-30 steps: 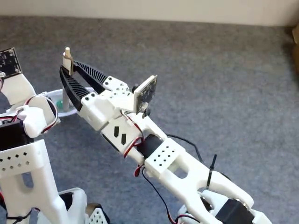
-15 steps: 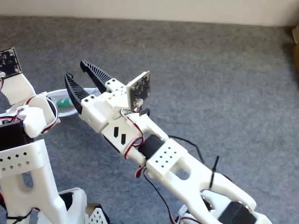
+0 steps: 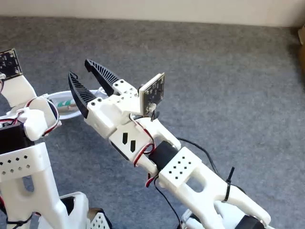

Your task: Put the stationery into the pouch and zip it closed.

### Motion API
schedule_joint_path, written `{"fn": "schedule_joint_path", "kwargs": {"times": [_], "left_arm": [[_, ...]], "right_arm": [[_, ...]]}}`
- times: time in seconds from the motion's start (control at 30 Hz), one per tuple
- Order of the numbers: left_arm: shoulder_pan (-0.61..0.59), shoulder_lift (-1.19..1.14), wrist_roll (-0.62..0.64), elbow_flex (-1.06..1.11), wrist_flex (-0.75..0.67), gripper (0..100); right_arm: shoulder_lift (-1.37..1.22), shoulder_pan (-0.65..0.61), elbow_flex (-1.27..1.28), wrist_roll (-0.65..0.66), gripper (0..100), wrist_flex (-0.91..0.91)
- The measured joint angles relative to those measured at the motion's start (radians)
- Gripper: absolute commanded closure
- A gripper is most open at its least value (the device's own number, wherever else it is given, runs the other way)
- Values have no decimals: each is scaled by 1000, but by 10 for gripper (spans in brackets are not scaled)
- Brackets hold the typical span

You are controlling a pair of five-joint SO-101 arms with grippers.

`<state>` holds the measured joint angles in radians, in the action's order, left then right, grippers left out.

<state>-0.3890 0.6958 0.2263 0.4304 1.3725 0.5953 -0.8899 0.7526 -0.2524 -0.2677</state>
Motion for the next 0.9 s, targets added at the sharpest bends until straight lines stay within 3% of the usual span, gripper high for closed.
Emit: {"fn": "schedule_joint_path", "kwargs": {"times": [0.1,0.33,0.6,0.8,0.9], "left_arm": [[0,0,0,0,0,995],[0,0,-18,0,0,995],[54,0,-110,0,0,995],[74,0,-175,0,0,995],[74,0,-195,0,0,995]], "right_arm": [[0,3,0,12,836,0],[34,3,0,207,836,40],[310,3,0,347,836,517],[548,37,2,362,836,962],[628,57,48,364,833,1059]]}}
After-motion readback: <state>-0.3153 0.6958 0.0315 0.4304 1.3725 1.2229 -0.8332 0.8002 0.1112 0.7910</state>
